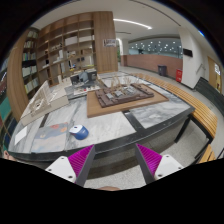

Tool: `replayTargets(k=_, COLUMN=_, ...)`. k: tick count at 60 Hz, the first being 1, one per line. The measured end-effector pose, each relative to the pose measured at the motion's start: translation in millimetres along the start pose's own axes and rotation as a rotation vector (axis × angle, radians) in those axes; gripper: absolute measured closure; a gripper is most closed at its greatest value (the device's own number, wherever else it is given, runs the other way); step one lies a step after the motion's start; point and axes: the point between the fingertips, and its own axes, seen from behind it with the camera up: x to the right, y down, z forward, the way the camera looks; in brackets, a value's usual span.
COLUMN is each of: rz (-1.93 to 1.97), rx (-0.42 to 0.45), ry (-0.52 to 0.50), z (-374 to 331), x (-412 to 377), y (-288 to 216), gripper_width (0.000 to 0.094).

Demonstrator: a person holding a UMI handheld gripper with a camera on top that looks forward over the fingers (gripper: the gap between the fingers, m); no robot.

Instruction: Arrange mouse

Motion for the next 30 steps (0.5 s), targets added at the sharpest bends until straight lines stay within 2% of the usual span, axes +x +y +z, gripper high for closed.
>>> replayTargets(k=14, rz=-0.1, rx=0.008, ry=-0.074, z=34.1, x=-35.3, y=-2.3, gripper_width=0.0112)
replayTargets(k=27, rz=-0.221, rx=0.051, ry=-0.17, z=108.4, x=-103.0, y=-1.9, gripper_width=0.0113)
replayTargets(k=30, rz=-0.269, rx=0.036, ry=-0.191, z=128.1, x=-119.3, y=5.4, gripper_width=0.0112)
